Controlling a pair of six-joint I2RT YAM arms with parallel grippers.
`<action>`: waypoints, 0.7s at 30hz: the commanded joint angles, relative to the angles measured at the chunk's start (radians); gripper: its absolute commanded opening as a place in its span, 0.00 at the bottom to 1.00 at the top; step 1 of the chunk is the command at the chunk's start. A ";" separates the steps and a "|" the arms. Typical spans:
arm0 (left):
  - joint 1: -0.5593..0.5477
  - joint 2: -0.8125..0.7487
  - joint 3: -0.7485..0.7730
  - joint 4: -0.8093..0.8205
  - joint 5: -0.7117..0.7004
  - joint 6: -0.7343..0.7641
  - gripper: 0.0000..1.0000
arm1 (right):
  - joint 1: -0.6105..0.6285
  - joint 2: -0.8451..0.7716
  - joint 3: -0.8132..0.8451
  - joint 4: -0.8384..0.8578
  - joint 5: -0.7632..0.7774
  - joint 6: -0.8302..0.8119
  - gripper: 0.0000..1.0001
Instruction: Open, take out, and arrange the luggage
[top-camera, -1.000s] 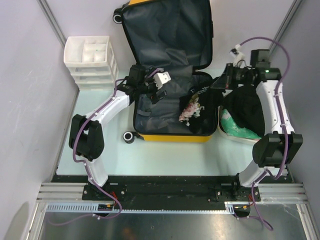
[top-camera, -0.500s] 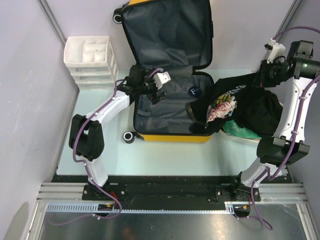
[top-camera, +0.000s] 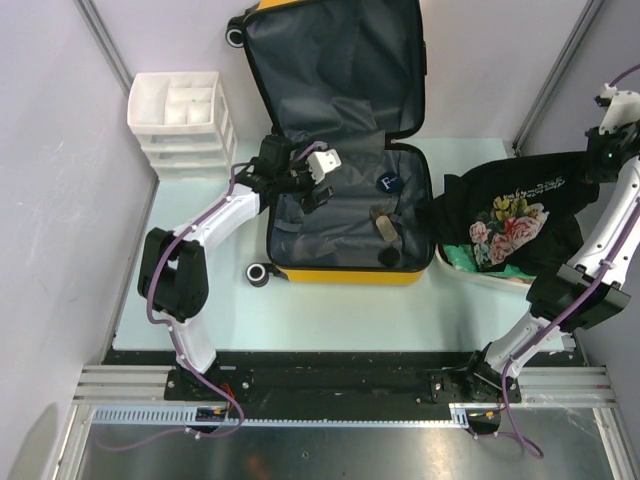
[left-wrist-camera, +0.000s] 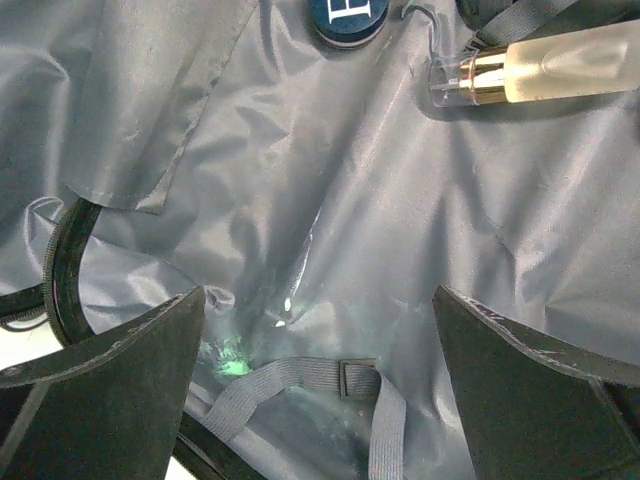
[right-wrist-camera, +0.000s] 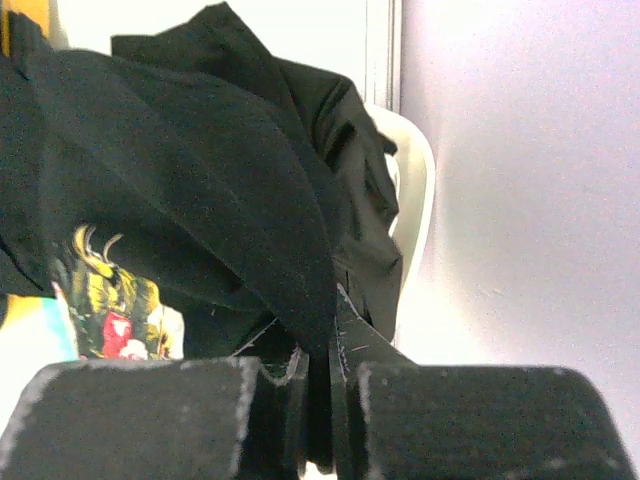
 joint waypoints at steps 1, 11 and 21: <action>-0.004 -0.047 -0.019 0.017 -0.001 0.010 1.00 | -0.051 0.005 -0.115 -0.079 0.065 -0.140 0.00; -0.005 -0.056 -0.050 0.014 -0.031 0.012 1.00 | -0.090 0.083 -0.370 0.306 0.268 -0.170 0.00; -0.005 -0.050 -0.044 0.008 -0.087 -0.013 1.00 | -0.004 0.085 -0.385 0.362 0.280 -0.158 0.75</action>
